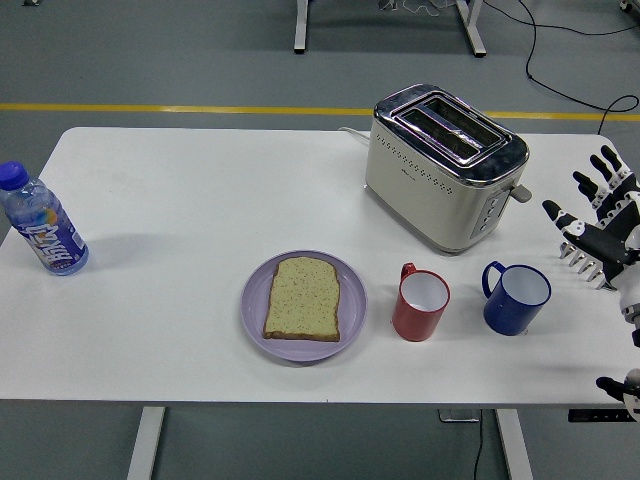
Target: Pick up the cup,pour liquid into bread,place the cup on the desk
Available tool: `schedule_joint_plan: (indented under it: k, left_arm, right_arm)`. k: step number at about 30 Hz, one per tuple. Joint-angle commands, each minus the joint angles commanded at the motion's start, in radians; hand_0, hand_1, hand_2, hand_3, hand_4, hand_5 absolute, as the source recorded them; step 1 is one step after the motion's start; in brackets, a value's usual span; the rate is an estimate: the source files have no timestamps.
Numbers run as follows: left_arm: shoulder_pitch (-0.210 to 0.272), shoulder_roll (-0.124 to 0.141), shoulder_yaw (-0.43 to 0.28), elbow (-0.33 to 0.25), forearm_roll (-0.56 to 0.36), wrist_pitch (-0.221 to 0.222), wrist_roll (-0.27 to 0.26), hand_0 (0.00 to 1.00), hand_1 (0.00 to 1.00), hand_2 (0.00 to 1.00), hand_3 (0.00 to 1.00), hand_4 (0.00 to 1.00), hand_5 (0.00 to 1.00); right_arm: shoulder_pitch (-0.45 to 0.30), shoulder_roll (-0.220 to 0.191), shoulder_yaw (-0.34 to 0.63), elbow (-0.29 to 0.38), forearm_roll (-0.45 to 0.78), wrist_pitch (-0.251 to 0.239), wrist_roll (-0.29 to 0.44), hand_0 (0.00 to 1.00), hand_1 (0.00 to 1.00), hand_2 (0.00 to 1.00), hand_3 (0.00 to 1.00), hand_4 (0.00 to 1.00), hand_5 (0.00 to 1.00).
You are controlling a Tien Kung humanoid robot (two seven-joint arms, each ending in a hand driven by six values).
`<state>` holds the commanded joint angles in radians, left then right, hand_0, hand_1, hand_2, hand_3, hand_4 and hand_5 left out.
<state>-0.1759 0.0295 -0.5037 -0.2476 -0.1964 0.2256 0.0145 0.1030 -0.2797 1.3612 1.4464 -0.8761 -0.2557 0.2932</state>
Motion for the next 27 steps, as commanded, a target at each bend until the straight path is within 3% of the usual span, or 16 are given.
schedule_joint_plan:
  k: [3, 4, 14, 19, 27]
  left_arm:
    - [-0.001, 0.0, 0.0, 0.0, -0.001, 0.0, 0.0, 0.69, 0.756, 0.773, 0.611, 0.396, 0.998]
    - [-0.001, 0.0, 0.0, 0.0, -0.001, 0.0, 0.0, 0.69, 0.756, 0.773, 0.611, 0.396, 0.998]
    - [0.0, -0.001, 0.007, 0.002, -0.012, -0.002, -0.003, 0.69, 0.756, 0.773, 0.611, 0.396, 0.998]
    - [0.0, -0.001, 0.006, 0.002, -0.011, -0.003, -0.003, 0.69, 0.756, 0.773, 0.611, 0.396, 0.998]
    - [-0.001, -0.001, 0.003, 0.001, -0.006, -0.003, 0.0, 0.69, 0.756, 0.773, 0.611, 0.396, 0.998]
  right_arm:
    - [-0.002, -0.005, 0.029, 0.011, 0.064, 0.011, -0.003, 0.803, 0.734, 0.798, 0.777, 0.767, 0.075]
    - [-0.003, -0.006, 0.038, 0.012, 0.075, 0.013, -0.004, 0.765, 0.688, 0.728, 0.706, 0.73, 0.098]
    - [-0.009, -0.012, 0.113, -0.014, 0.16, 0.037, -0.027, 0.744, 0.673, 0.715, 0.702, 0.718, 0.109]
    - [-0.019, -0.015, 0.154, -0.013, 0.179, 0.079, -0.075, 0.728, 0.656, 0.694, 0.686, 0.714, 0.121]
    - [-0.025, -0.028, 0.231, -0.019, 0.173, 0.215, -0.231, 0.711, 0.642, 0.678, 0.671, 0.711, 0.13]
